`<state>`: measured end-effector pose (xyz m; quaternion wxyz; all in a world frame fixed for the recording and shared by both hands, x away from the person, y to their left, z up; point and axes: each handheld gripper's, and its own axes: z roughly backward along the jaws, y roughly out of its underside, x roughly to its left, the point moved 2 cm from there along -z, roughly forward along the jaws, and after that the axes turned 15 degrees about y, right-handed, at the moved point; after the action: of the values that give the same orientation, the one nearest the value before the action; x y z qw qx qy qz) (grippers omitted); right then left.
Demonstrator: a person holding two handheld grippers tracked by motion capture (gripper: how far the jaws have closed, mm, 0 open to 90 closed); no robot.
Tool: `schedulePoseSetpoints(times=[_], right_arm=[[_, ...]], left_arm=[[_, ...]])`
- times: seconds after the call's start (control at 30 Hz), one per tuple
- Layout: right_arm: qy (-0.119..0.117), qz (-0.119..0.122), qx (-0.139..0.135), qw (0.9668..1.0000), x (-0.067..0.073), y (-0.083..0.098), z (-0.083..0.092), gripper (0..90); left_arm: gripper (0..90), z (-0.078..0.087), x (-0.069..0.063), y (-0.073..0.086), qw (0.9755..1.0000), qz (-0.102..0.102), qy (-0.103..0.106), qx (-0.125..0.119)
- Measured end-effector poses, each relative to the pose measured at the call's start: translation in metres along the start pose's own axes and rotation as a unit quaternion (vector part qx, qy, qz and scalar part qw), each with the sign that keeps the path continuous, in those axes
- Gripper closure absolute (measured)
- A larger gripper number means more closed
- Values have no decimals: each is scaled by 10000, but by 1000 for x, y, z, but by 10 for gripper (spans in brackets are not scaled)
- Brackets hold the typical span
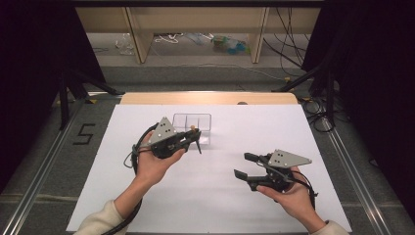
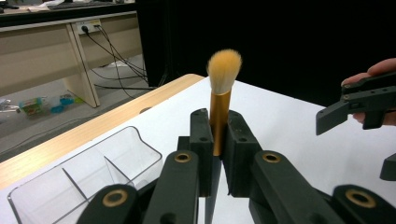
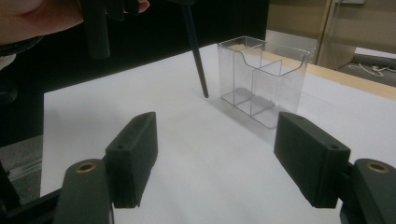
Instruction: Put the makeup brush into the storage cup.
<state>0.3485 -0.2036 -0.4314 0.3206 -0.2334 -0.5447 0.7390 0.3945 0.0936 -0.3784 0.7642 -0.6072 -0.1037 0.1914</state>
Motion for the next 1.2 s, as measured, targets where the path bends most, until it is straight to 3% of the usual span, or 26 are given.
schedulePoseSetpoints(times=[0.17, 0.23, 0.53, 0.9, 1.03, 1.2], right_arm=[[55, -60, 154, 9998, -1, 1, 5, 302], [86, -20, 11, 10000, -2, 2, 4, 298], [59, 20, -46, 10000, -4, 3, 5, 297], [100, 48, 40, 9999, -6, 5, 9, 296], [100, -50, 153, 9998, -5, 6, 11, 295], [101, 33, 102, 9999, -7, 7, 11, 296]], left_arm=[[834, 0, 3, -2, 10000, -2, -47, 7], [834, 0, 4, -2, 10000, -10, -53, 34], [834, -1, 9, -2, 9999, -15, -102, 82], [834, -4, 13, -4, 9999, -16, -150, 63], [834, -6, 15, -5, 9998, -25, -165, 93], [834, -8, 17, -6, 9998, -24, -183, 104]])
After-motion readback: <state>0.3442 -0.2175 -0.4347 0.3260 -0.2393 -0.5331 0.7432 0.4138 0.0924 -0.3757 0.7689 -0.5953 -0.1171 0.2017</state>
